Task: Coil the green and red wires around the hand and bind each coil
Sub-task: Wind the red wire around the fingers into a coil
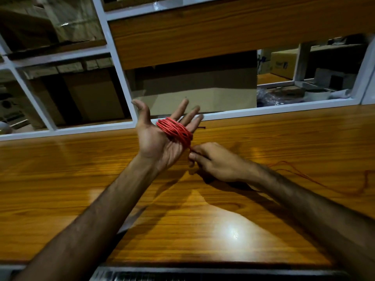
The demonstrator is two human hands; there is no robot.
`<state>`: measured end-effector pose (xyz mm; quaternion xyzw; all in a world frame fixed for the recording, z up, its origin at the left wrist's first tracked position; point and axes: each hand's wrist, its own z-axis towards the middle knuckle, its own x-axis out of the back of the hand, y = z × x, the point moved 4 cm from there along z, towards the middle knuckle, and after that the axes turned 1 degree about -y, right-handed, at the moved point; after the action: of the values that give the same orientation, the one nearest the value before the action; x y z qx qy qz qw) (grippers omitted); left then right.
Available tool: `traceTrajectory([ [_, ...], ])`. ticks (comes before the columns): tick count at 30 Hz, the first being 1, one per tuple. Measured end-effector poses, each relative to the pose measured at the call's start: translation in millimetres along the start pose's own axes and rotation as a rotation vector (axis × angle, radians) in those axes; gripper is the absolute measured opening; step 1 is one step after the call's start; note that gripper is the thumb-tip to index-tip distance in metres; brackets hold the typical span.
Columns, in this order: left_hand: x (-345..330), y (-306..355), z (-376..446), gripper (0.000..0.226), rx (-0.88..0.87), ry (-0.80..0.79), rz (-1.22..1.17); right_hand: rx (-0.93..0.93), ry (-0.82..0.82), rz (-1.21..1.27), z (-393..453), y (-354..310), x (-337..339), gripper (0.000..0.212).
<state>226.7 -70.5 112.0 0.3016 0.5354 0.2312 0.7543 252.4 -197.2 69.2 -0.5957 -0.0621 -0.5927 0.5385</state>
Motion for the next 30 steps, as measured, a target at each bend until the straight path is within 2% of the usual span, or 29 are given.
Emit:
traceTrajectory([
  [2, 14.3, 5.9, 2.4, 0.109, -0.122, 0.202, 0.135, -0.018, -0.037, -0.033, -1.8, 0.6, -0.2, 0.026],
  [5, 28.7, 9.4, 2.8, 0.105, -0.251, 0.366, 0.400, -0.023, -0.067, -0.100, -5.9, -4.2, 3.3, 0.026],
  [7, 30.2, 8.1, 3.3, 0.110, -0.293, 0.368, 0.637, -0.018, -0.083, -0.170, -7.3, -10.4, 6.0, 0.026],
  [9, 30.4, 5.1, 4.6, 0.114, -0.300, 0.313, 0.981, 0.014, -0.062, -0.283, -8.1, -15.8, 12.1, 0.026],
  [11, 35.4, -2.2, 5.7, 0.119, -0.184, 0.235, 1.299, 0.104, 0.024, -0.336, -8.3, -19.9, 22.5, 0.020],
  [12, 38.4, -8.1, 5.4, 0.122, -0.074, 0.180, 1.344, 0.142, 0.074, -0.335, -8.6, -20.4, 28.4, 0.014],
  [14, 38.0, -23.7, 3.4, 0.116, 0.148, 0.041, 1.243, 0.191, 0.156, -0.343, -10.4, -20.3, 39.9, 0.016],
  [16, 25.9, -34.0, 0.4, 0.097, 0.257, -0.059, 1.040, 0.234, 0.218, -0.348, -12.1, -18.7, 46.3, 0.026],
  [19, 10.7, -38.3, -5.2, 0.088, 0.405, -0.104, 0.748, 0.293, 0.305, -0.323, -14.1, -20.6, 51.0, 0.025],
  [23, -1.1, -39.4, -19.8, 0.110, 0.659, -0.307, 0.445, 0.314, 0.344, -0.282, -12.2, -25.9, 52.8, 0.012],
  [26, -9.6, -41.0, -28.6, 0.121, 0.719, -0.459, 0.303, 0.281, 0.336, -0.172, -10.2, -23.9, 51.6, 0.026],
  [30, -15.3, -39.6, -38.3, 0.127, 0.800, -0.577, 0.088, 0.183, 0.146, 0.131, -5.8, -14.7, 48.7, 0.027],
])
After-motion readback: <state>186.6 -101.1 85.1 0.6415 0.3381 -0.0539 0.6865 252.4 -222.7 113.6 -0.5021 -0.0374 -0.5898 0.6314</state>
